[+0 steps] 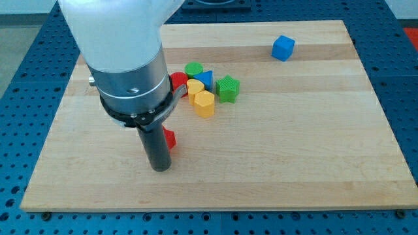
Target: Slide the red star to the left side of the red circle
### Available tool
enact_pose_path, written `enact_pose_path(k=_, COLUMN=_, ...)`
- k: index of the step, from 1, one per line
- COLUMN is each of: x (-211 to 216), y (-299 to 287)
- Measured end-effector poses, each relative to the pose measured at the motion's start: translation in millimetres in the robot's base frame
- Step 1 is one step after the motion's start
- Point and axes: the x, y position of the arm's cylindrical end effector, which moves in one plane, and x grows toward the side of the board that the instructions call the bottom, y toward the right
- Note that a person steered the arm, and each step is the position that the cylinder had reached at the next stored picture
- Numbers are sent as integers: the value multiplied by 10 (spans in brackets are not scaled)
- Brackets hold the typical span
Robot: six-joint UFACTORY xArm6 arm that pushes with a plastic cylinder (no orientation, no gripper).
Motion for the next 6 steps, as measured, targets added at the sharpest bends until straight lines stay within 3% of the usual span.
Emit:
enact_pose_path(k=1, x=-161, y=-18)
enact_pose_path(k=4, x=-1238, y=-18)
enact_pose_path(k=6, x=-1150, y=-18)
